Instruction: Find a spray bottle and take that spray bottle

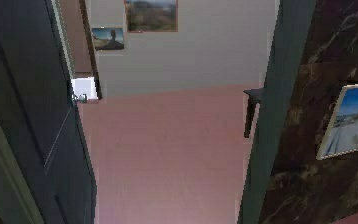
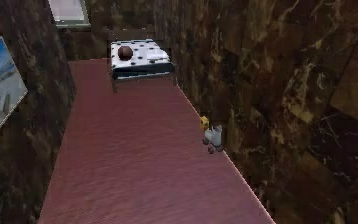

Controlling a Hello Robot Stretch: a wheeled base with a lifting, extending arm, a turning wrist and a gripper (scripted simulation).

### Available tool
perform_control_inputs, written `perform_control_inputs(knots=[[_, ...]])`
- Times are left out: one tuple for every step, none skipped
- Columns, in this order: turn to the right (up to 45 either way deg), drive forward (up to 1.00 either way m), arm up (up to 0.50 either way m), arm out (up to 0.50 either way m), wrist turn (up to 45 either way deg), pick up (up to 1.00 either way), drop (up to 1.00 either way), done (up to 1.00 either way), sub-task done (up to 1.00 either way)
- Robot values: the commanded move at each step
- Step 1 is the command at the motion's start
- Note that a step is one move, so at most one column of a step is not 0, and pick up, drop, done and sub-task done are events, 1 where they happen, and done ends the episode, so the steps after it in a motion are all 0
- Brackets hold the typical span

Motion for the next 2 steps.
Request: perform_control_inputs(knots=[[-9.0, 0.00, 0.00, 0.00, 0.0, 0.00, 0.00, 0.00, 0.00], [0.0, 1.00, 0.00, 0.00, 0.0, 0.00, 0.00, 0.00, 0.00]])
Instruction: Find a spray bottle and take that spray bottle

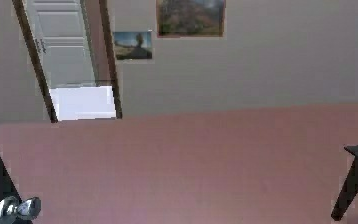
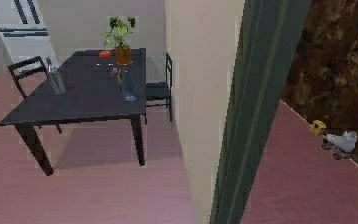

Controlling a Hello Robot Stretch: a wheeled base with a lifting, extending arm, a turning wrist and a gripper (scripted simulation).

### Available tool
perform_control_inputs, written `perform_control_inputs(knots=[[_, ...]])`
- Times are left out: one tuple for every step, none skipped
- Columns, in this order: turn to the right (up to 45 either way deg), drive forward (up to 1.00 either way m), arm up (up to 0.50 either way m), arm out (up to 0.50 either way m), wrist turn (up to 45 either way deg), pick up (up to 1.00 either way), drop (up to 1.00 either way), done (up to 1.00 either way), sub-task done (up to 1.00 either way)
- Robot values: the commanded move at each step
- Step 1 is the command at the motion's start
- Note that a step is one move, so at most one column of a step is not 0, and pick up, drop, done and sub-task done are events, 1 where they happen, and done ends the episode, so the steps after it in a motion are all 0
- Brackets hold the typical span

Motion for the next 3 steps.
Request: perform_control_inputs(knots=[[-9.0, 0.00, 0.00, 0.00, 0.0, 0.00, 0.00, 0.00, 0.00], [0.0, 0.35, 0.00, 0.00, 0.0, 0.00, 0.00, 0.00, 0.00], [0.0, 0.85, 0.00, 0.00, 0.0, 0.00, 0.00, 0.00, 0.00]])
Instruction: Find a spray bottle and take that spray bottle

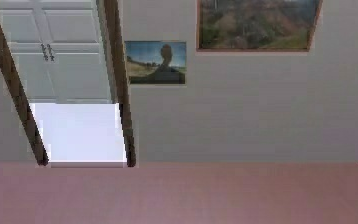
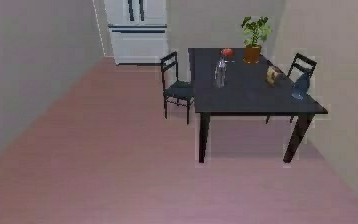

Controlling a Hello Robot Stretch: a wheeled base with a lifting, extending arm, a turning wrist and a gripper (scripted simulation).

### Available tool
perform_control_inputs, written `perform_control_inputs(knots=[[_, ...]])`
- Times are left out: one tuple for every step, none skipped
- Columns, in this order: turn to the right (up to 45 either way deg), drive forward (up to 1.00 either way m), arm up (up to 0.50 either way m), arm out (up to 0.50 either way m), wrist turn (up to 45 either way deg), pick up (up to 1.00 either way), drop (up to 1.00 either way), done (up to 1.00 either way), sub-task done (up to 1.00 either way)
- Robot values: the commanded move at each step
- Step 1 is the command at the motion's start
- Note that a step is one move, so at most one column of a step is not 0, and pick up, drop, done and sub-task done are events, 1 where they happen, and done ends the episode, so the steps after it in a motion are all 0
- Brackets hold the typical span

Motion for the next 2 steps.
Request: perform_control_inputs(knots=[[-45.0, 0.00, 0.00, 0.00, 0.0, 0.00, 0.00, 0.00, 0.00], [-18.0, 0.00, 0.00, 0.00, 0.0, 0.00, 0.00, 0.00, 0.00]])
